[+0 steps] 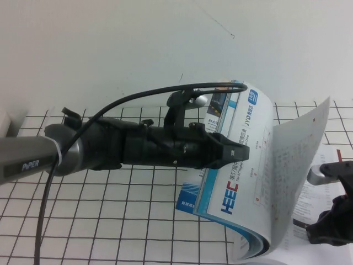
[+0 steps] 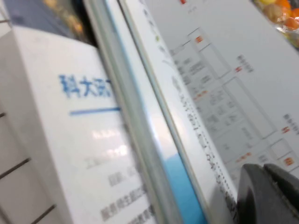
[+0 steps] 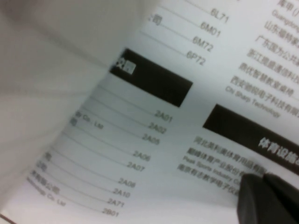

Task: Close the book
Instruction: 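Close the open booklet and leave it lying on the table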

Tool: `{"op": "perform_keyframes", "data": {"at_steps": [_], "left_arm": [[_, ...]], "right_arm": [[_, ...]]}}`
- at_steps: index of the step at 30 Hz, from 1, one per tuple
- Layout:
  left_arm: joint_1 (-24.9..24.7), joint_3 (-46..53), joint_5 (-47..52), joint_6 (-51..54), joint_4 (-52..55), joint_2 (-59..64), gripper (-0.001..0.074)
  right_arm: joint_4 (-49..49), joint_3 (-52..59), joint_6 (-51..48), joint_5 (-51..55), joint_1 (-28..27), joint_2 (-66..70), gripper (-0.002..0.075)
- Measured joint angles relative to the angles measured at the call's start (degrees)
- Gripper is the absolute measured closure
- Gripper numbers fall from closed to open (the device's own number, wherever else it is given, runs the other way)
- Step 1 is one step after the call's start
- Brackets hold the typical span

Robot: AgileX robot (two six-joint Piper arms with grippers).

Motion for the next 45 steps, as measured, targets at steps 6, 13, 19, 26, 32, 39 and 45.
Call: {"op": "perform_keyframes", "data": {"at_steps": [6,13,19,26,32,39,45], "left_arm": [[-1.0,-2.2,1.8,-0.6,1.0,-2.0,0.0738],[-1.7,-6.7,0.5,-5.0,5.2,-10.3,0.0738],[-2.0,-9.8,0.5,-9.4,15.0,-18.7,0.0738],[-2.0,-10.1,1.6,-24.3,38.6,-32.1,0.0738],[-2.0,-10.1,7.4,-36.7,56.8,-42.2,0.0738],[-2.0,-1.6,14.5,-45.5,66.4,-53.5,0.0738],[-2.0,12.3,10.4,-52.9,67.7,-64.8,0.0738]], "right_arm": [[0.0,0.0,0.0,0.0,0.0,-2.4,0.0729],[-0.1,0.0,0.2,0.0,0.0,-10.3,0.0729],[-1.9,-2.1,0.4,3.2,-1.3,-21.8,0.0729],[-8.7,-11.8,0.4,10.7,-1.8,-38.3,0.0729],[-13.2,-16.0,3.3,15.7,-1.8,-50.7,0.0729],[-22.2,-16.2,7.8,27.3,-1.8,-62.7,0.0729],[-25.9,-16.3,12.5,28.8,-1.8,-73.6,0.0729]]}}
